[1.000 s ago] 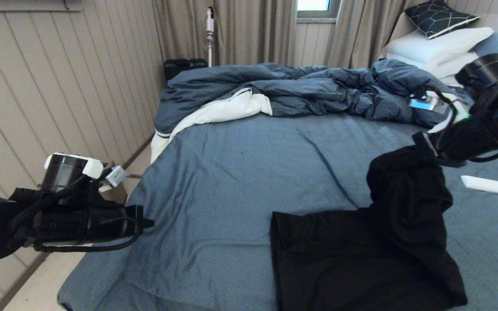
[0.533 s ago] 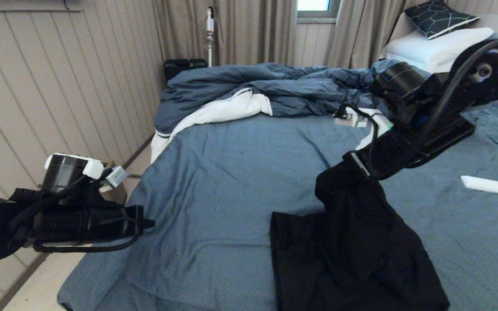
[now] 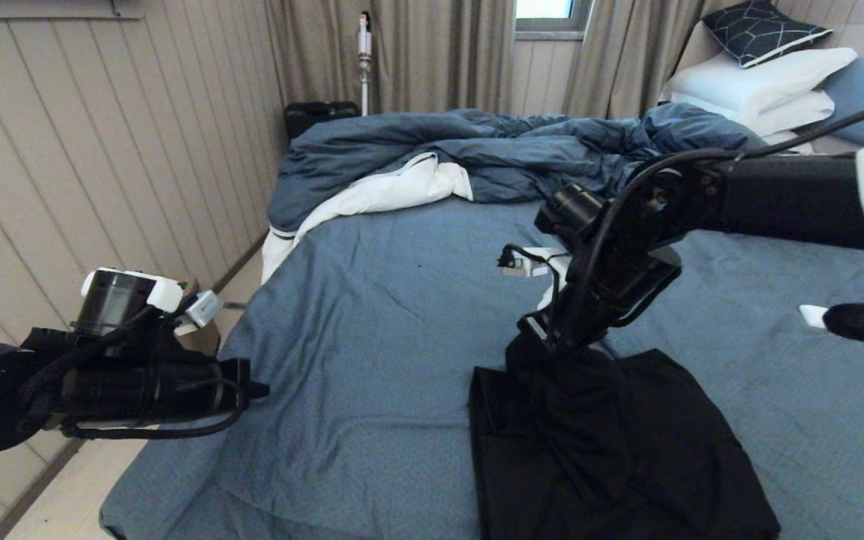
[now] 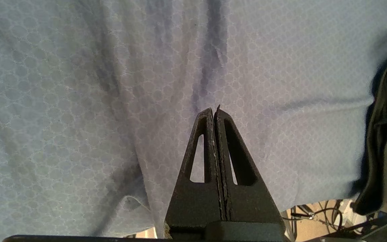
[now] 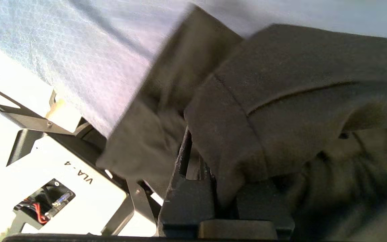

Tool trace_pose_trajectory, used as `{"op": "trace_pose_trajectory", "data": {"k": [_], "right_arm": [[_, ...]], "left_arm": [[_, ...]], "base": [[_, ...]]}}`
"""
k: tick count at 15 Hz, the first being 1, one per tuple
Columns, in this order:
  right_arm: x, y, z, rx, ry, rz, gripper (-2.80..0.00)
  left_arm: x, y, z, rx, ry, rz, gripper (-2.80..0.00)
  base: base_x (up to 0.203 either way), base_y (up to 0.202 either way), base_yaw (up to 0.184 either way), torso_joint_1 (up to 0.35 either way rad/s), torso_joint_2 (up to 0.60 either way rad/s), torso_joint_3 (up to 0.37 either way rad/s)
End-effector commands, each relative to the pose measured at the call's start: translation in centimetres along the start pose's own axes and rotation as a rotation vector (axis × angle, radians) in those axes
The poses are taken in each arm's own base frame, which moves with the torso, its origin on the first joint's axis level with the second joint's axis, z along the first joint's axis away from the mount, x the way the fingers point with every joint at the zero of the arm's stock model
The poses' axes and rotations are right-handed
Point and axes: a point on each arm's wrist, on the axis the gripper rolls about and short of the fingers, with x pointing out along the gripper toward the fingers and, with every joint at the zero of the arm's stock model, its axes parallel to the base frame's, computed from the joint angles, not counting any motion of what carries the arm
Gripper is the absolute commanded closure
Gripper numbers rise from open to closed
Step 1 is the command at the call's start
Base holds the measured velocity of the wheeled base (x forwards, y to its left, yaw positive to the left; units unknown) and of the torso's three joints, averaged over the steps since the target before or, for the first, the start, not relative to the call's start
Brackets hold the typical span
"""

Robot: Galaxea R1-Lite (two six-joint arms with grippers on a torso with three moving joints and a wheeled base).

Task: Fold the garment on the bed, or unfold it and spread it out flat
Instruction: Fold the black T-shirt

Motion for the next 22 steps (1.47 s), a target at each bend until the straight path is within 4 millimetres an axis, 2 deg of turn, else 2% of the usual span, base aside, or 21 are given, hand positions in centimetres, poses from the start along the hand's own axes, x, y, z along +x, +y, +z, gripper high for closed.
{"op": "trace_pose_trajectory", "data": {"k": [1,2,5,8,10,13,16,17,19,20,22], "right_arm": [[2.6,0.8,0.5,-0.024,0.049,0.005,0.00],[3.2,1.0,0.6,-0.034,0.051,-0.023,-2.80],[3.6,1.2,0.9,-0.044,0.042,-0.030,-2.80],[2.8,1.3,0.8,-0.045,0.025,-0.033,-2.80],[1.5,1.6,0.7,-0.051,0.000,-0.035,-2.80],[-1.5,2.4,0.3,-0.067,-0.064,-0.039,-2.80],[-5.6,2.9,-0.6,-0.074,-0.151,-0.054,-2.80],[-7.0,2.5,-1.0,-0.061,-0.183,-0.070,-2.80],[-9.4,-0.5,-1.7,0.018,-0.233,-0.131,-2.80],[-10.4,-2.4,-2.3,0.070,-0.252,-0.167,0.00],[-11.4,-5.9,-3.6,0.167,-0.249,-0.225,0.00]], "left_arm": [[0.2,0.0,-0.1,-0.001,0.008,-0.003,0.00],[0.3,-0.1,-0.2,0.001,0.011,-0.003,0.00],[0.4,-0.1,-0.2,0.001,0.015,-0.003,0.00],[0.6,0.0,-0.2,-0.001,0.020,-0.001,0.00],[0.7,0.0,-0.2,0.000,0.022,-0.001,0.00],[0.7,0.0,-0.3,-0.001,0.025,0.000,0.00],[0.6,0.0,-0.2,0.000,0.022,-0.001,0.00],[0.6,0.0,-0.2,0.000,0.022,-0.001,0.00],[0.6,0.0,-0.2,0.000,0.022,-0.001,0.00],[0.6,-0.1,-0.3,0.000,0.023,-0.003,0.00],[0.7,-0.2,-0.4,0.005,0.027,-0.007,0.00]], "base": [[0.000,0.000,0.000,0.000,0.00,0.000],[0.000,0.000,0.000,0.000,0.00,0.000],[0.000,0.000,0.000,0.000,0.00,0.000],[0.000,0.000,0.000,0.000,0.00,0.000],[0.000,0.000,0.000,0.000,0.00,0.000],[0.000,0.000,0.000,0.000,0.00,0.000],[0.000,0.000,0.000,0.000,0.00,0.000],[0.000,0.000,0.000,0.000,0.00,0.000],[0.000,0.000,0.000,0.000,0.00,0.000],[0.000,0.000,0.000,0.000,0.00,0.000],[0.000,0.000,0.000,0.000,0.00,0.000]]}}
